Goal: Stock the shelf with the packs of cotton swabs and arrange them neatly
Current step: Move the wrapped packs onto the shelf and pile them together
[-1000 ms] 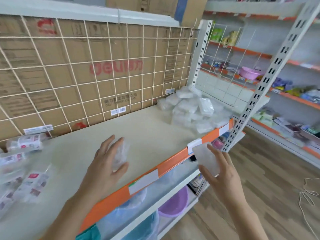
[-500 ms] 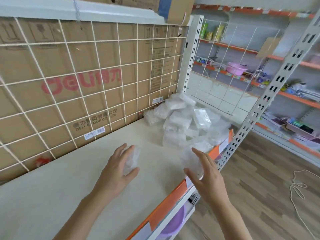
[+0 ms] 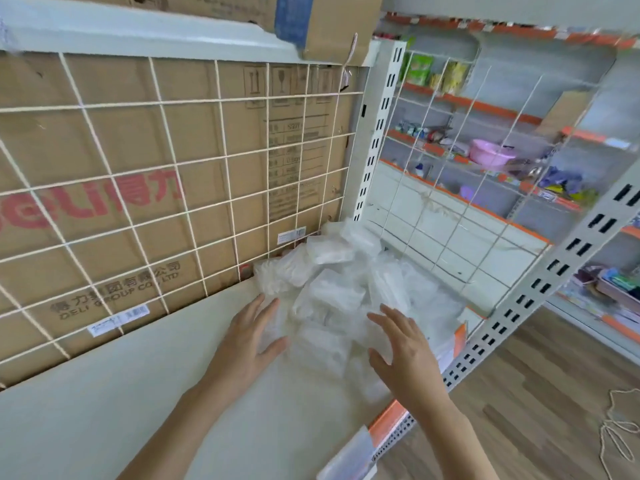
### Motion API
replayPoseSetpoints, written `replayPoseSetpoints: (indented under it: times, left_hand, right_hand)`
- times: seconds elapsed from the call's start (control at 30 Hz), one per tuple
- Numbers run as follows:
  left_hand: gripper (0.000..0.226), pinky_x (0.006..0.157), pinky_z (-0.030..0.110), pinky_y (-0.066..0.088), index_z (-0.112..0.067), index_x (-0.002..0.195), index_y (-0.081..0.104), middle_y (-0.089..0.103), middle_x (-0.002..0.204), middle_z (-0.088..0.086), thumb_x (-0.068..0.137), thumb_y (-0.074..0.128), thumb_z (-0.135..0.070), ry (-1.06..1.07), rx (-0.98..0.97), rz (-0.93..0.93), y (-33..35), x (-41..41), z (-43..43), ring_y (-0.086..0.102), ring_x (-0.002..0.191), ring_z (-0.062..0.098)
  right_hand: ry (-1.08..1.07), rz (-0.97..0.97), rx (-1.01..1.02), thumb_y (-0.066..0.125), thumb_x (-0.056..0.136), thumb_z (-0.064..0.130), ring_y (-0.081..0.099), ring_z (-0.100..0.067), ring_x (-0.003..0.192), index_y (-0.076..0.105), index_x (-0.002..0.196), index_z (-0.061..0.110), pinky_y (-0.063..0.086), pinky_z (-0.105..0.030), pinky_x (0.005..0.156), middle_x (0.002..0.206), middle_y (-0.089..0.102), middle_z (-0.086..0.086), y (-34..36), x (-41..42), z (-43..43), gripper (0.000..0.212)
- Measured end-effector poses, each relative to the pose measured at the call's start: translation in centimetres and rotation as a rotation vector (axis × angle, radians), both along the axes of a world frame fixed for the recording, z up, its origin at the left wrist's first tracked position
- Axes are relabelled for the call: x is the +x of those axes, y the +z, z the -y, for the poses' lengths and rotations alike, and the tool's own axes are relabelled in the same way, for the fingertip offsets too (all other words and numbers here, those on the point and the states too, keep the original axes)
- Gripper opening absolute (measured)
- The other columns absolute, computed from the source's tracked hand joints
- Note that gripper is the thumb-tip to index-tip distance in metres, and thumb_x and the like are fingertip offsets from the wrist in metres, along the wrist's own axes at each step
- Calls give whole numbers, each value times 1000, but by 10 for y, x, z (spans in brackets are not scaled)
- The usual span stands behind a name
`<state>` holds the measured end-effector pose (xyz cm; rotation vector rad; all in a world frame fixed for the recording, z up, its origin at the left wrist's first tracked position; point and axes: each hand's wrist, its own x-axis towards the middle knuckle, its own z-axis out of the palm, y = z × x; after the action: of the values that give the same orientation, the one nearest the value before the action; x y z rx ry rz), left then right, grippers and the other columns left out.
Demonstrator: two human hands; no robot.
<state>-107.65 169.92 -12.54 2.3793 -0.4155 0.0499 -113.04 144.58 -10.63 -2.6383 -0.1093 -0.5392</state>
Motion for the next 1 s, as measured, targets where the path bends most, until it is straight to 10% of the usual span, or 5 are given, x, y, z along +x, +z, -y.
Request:
replayPoseSetpoints:
  times: [0.17, 0.3, 0.63, 1.0]
  left_hand:
    - [113, 111, 22, 5, -23, 143, 38, 14, 156, -5, 64, -2, -92, 85, -23, 33, -5, 19, 15, 6, 144, 12]
    - [104, 112, 23, 7, -27, 142, 37, 15, 154, -10, 67, 5, -91, 91, -78, 44, -5, 24, 21, 4, 139, 1]
    - [56, 101, 2, 16, -33, 132, 42, 41, 135, -13, 84, 34, -59, 54, -166, 190, 17, -5, -8, 34, 126, -2]
    - [67, 99, 35, 33, -15, 133, 50, 52, 134, 4, 83, 32, -55, 130, 86, 222, 31, -100, -105, 48, 122, 24]
  right_hand:
    - [69, 25, -26, 78, 69, -1, 49, -38, 124, 51, 123, 22, 26, -48, 104, 135, 50, -18, -5, 26, 8, 65]
    - [101, 31, 32, 81, 67, 3, 55, -38, 116, 46, 120, 28, 54, -50, 83, 131, 52, -18, 1, 38, 9, 68]
    - [43, 44, 51, 68, 82, 24, 54, -29, 117, 60, 119, 22, 39, -36, 93, 129, 55, -6, 17, 3, 10, 37]
    - [-77, 75, 153, 51, 82, 38, 52, -18, 114, 63, 117, 20, 47, -40, 87, 124, 58, -4, 22, -99, -44, 40]
